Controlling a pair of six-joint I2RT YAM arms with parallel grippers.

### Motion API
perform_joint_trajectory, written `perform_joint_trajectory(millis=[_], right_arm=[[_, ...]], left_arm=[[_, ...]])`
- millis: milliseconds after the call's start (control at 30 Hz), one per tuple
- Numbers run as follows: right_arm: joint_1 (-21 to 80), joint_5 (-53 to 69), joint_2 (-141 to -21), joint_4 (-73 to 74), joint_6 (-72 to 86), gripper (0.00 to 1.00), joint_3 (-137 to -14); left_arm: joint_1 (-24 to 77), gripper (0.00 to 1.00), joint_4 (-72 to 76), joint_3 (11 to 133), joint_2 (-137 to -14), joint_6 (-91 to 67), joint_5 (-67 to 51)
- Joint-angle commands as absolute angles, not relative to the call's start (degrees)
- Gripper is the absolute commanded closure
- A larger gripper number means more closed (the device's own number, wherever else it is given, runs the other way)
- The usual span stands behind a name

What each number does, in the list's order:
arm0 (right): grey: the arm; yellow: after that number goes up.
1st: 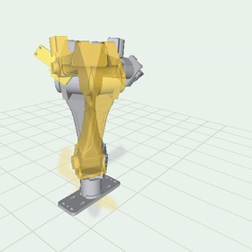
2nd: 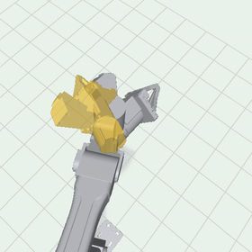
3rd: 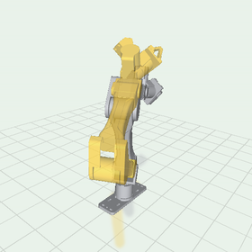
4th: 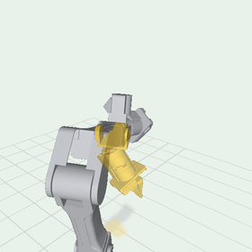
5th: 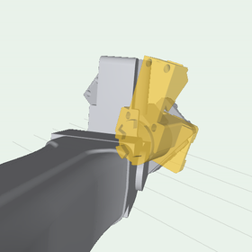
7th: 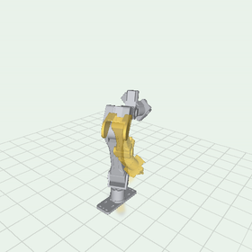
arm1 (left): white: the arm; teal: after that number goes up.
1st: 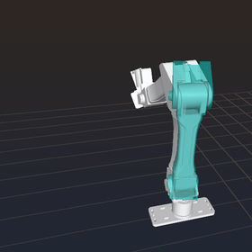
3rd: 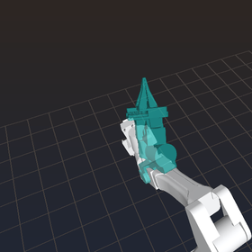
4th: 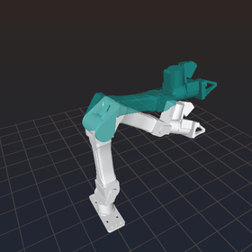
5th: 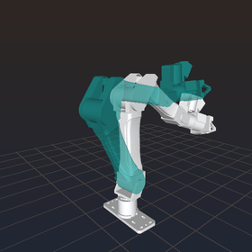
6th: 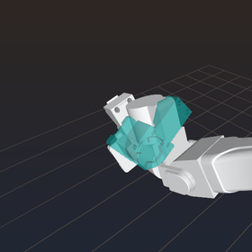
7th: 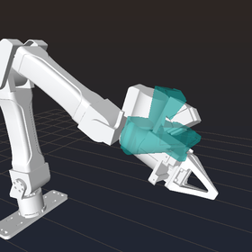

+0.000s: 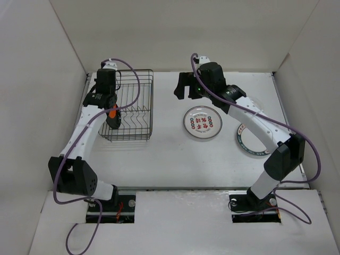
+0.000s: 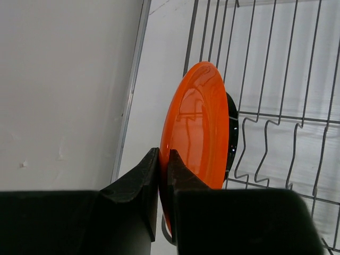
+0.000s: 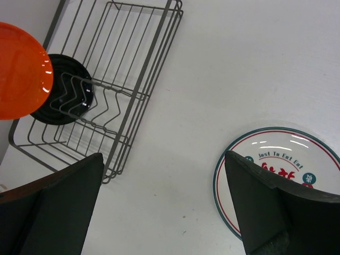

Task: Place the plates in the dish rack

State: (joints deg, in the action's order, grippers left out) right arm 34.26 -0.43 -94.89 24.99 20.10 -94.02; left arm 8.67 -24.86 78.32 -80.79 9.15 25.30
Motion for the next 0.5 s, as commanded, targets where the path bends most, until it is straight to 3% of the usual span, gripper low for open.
perform_joint_trajectory(millis=[0, 467], right_arm=[[34.72, -0.88, -92.81, 24.35, 19.51, 0.0, -94.31], [34.72, -0.35, -91.58, 23.73, 18.98, 0.0, -93.16]], left_arm=[[8.88, 1.0, -20.48, 77.61, -80.95, 10.46, 27.52], [8.88, 1.0, -16.79, 74.44, -83.32, 10.46, 26.37]])
